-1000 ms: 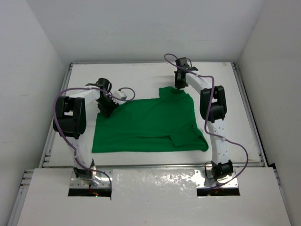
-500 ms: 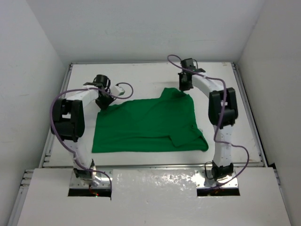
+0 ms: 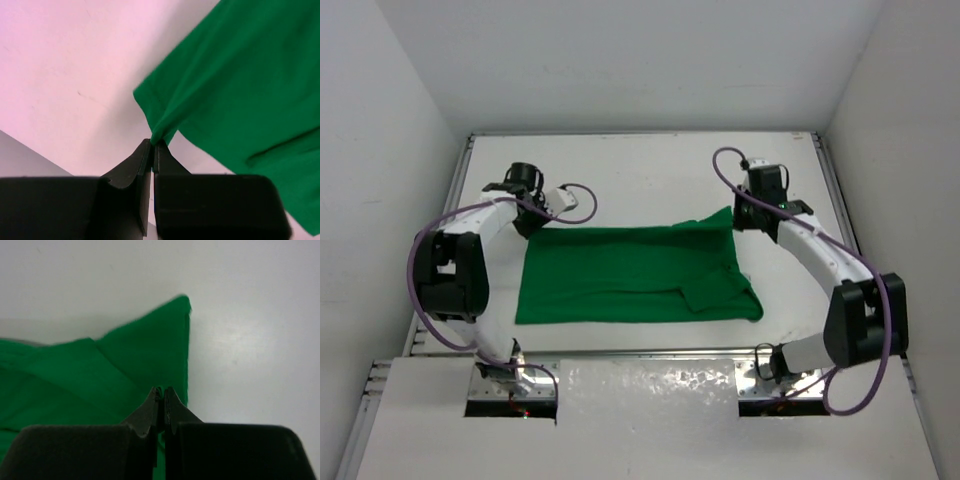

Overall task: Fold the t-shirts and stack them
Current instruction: Fold the other side of the tshirt into a rectangle

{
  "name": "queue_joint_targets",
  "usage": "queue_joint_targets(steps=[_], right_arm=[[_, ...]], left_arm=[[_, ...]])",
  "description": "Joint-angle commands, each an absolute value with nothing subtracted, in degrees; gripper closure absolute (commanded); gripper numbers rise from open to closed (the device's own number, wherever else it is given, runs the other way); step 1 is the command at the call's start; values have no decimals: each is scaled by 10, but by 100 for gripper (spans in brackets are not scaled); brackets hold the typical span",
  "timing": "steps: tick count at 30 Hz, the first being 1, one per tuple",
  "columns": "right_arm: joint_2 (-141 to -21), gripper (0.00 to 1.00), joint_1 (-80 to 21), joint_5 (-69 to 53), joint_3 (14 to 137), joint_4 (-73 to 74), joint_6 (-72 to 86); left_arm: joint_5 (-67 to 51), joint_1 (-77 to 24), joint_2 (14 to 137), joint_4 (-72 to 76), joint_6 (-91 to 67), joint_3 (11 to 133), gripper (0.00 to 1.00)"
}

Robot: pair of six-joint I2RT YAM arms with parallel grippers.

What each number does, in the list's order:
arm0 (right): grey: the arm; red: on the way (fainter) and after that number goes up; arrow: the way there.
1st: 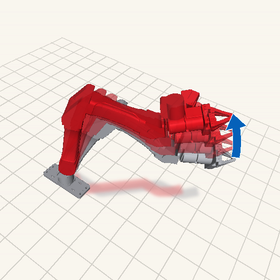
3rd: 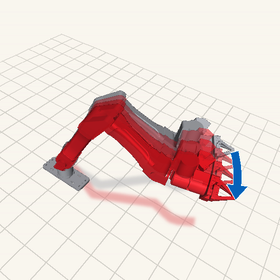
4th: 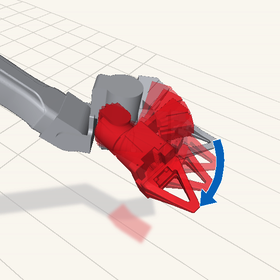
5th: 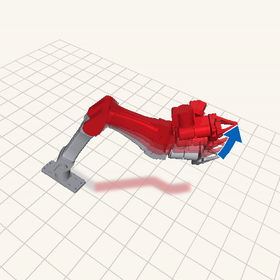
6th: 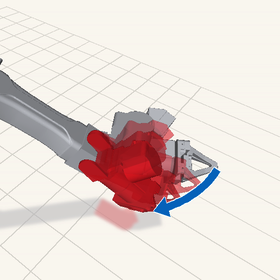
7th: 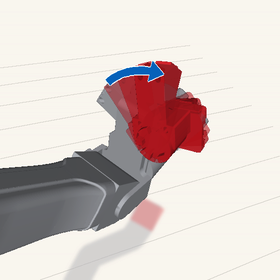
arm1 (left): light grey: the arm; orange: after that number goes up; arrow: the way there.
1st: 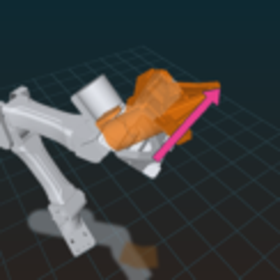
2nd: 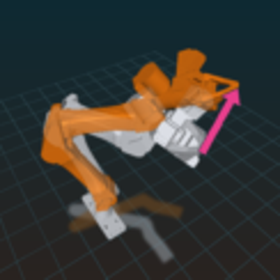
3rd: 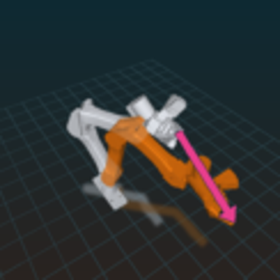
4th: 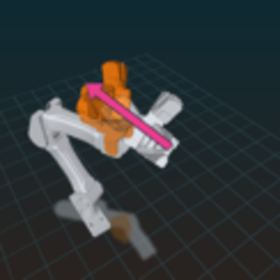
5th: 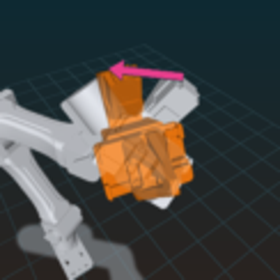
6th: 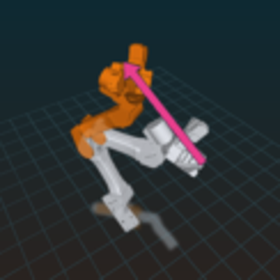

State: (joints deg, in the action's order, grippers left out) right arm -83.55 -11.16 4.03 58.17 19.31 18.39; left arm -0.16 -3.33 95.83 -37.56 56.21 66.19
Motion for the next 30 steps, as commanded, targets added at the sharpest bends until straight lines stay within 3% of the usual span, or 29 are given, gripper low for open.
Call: queue_joint_targets(steps=[1, 7, 30], right_arm=[[-769, 100, -109, 61, 533, 194, 185], [-722, 100, -120, -30, 463, 167, 229], [-670, 100, -140, -71, 306, 189, 288]], left_arm=[[6, -1, 929, -377, 605, 665, 100], [-59, 15, 902, -430, 682, 640, 100], [-4, 4, 895, -414, 723, 532, 98]])
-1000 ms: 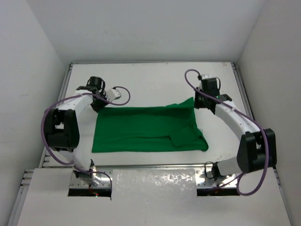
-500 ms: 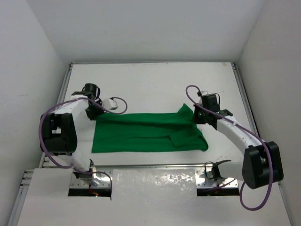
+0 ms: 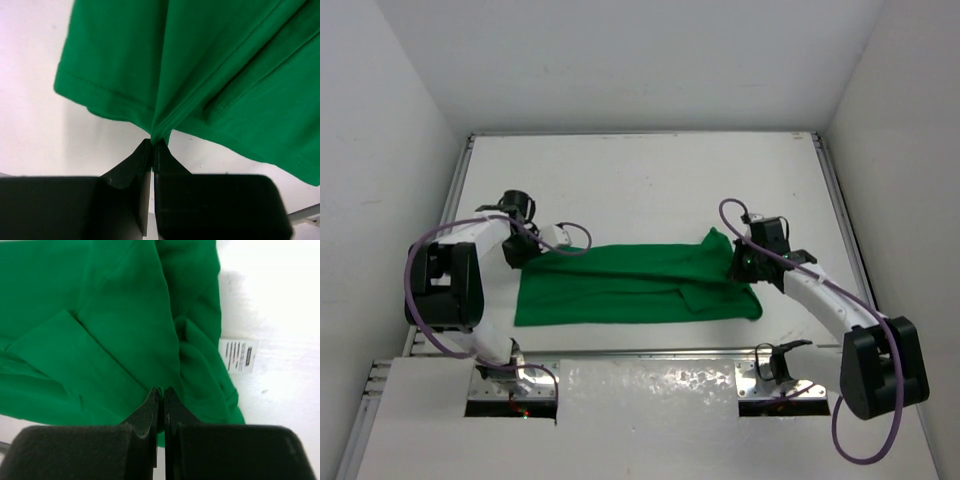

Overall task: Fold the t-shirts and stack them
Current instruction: Fold the other side of the tshirt into a rectangle

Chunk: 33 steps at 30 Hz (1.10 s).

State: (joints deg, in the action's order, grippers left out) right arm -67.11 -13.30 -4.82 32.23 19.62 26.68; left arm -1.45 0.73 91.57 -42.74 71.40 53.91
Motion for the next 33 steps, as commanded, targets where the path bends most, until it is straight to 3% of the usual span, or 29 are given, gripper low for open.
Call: queue_joint_targets(steps=[1, 7, 8, 10, 11, 16, 18, 19, 20, 23, 28, 33], right_arm=[[-671, 100, -141, -73, 302, 186, 292], [-671, 98, -143, -83, 298, 167, 297], [-673, 86, -143, -101, 298, 167, 291], [-679, 73, -143, -133, 300, 171, 280], [-679, 62, -143, -148, 302, 184, 268], [-609, 55, -142, -215, 322, 243, 180], [-593, 59, -141, -179, 344, 258, 173], [-590, 65, -131, -164, 349, 265, 183], [-601, 77, -107, -165, 356, 256, 205], [-636, 84, -83, -211, 358, 239, 231], [-650, 67, -82, -192, 328, 219, 243], [-650, 61, -83, -196, 312, 221, 267]], left_arm=[[-4, 5, 896, -414, 718, 535, 98], [14, 5, 900, -417, 706, 554, 68], [11, 4, 900, -430, 703, 562, 59], [1, 4, 900, -450, 700, 597, 54], [-14, 5, 899, -460, 698, 609, 47], [-81, 5, 890, -513, 658, 723, 32], [-133, -23, 893, -533, 625, 790, 31], [-146, -37, 894, -539, 592, 809, 31], [-155, -75, 899, -543, 562, 836, 33], [-163, -147, 917, -548, 514, 867, 37], [-243, -301, 982, -530, 419, 884, 54], [-367, -379, 1048, -405, 282, 872, 58]])
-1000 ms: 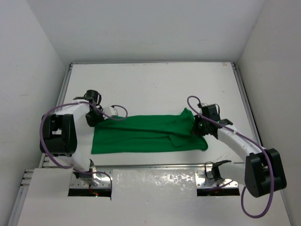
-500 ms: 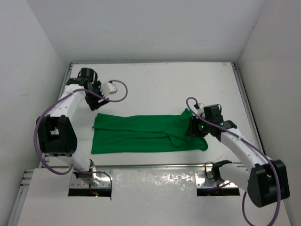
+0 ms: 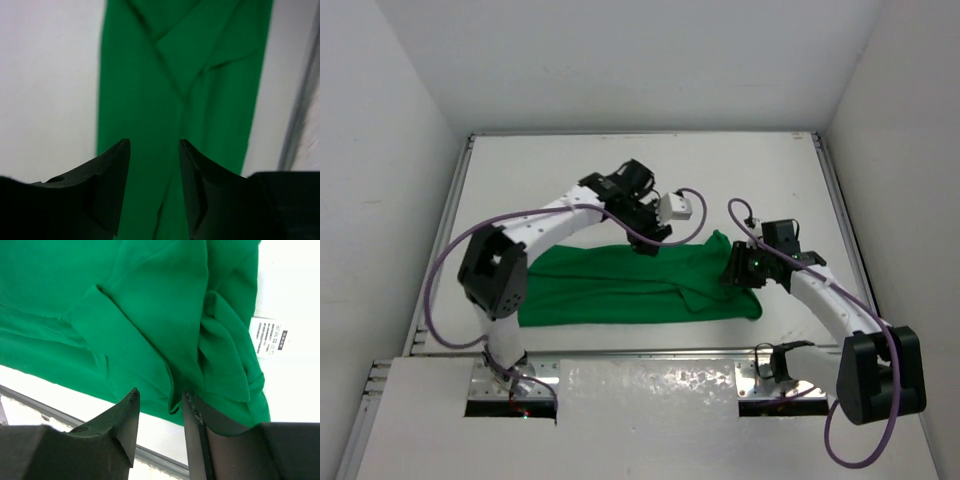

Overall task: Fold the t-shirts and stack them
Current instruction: Fold the other side of the tshirt into a rectangle

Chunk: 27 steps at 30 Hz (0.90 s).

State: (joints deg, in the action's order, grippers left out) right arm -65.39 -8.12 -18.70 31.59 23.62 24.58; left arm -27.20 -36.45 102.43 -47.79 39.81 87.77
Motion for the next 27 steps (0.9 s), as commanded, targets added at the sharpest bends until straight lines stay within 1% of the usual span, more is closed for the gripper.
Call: queue_joint_targets(steps=[1, 2, 3, 6, 10, 14, 16, 18, 21, 22, 23, 24, 25, 26, 27], right_arm=[[-650, 61, -83, -194, 308, 220, 271], [-647, 61, -82, -187, 300, 221, 271], [-646, 60, -83, -185, 296, 215, 268], [-640, 59, -82, -195, 277, 198, 253], [-642, 62, -83, -212, 262, 166, 238], [-642, 64, -82, -228, 240, 139, 246], [-634, 64, -83, -230, 233, 125, 251], [-628, 64, -83, -229, 224, 117, 254], [-628, 63, -83, -223, 222, 116, 254], [-628, 63, -82, -220, 221, 115, 253], [-635, 62, -83, -212, 222, 114, 252], [-635, 63, -82, -208, 222, 114, 251], [-642, 63, -83, -207, 225, 114, 251], [-646, 65, -82, -203, 227, 113, 253], [-649, 71, -83, -199, 228, 113, 252]], left_arm=[[-373, -385, 1071, -366, 267, 868, 57], [-381, -399, 1082, -348, 256, 864, 55], [-384, -406, 1092, -332, 239, 864, 51], [-389, -427, 1131, -279, 222, 873, 42], [-388, -431, 1199, -251, 185, 921, 42], [-383, -433, 1227, -231, 163, 928, 49], [-375, -436, 1236, -241, 167, 926, 51], [-372, -438, 1238, -255, 178, 924, 55], [-366, -439, 1233, -259, 189, 915, 58], [-361, -439, 1232, -259, 192, 915, 60], [-362, -439, 1231, -258, 191, 918, 65], [-362, -439, 1231, -258, 192, 922, 65], [-366, -439, 1232, -258, 188, 925, 78], [-366, -440, 1233, -258, 186, 927, 85], [-372, -440, 1234, -259, 186, 931, 88]])
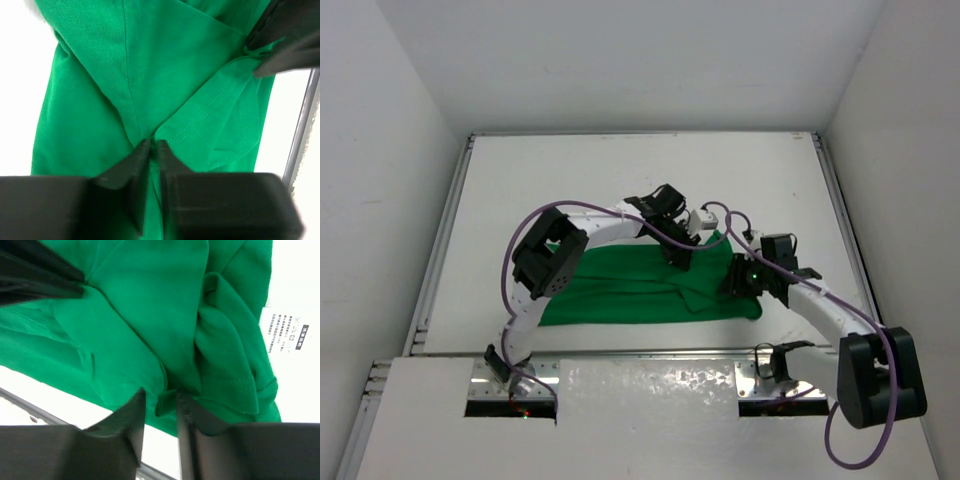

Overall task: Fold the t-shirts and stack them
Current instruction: Fold the other side of the tshirt into a rectangle

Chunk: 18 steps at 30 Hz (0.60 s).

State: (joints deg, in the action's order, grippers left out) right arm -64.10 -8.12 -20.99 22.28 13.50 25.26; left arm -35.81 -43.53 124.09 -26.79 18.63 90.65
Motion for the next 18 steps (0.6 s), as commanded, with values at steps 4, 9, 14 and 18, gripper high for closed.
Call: queue_joint_targets(steps=[4, 9, 14, 18], right_arm=[[-664, 85, -82, -186, 235, 117, 251], [-674, 90, -83, -174, 237, 125, 249], [-679, 100, -82, -154, 240, 126, 246], [-653, 100, -82, -147, 275, 176, 227]], left_arm=[[-386, -441, 1234, -265, 183, 930, 97], [-388, -441, 1220, -263, 183, 932, 98], [-390, -441, 1215, -268, 186, 932, 100], [-410, -441, 1197, -279, 200, 929, 100]])
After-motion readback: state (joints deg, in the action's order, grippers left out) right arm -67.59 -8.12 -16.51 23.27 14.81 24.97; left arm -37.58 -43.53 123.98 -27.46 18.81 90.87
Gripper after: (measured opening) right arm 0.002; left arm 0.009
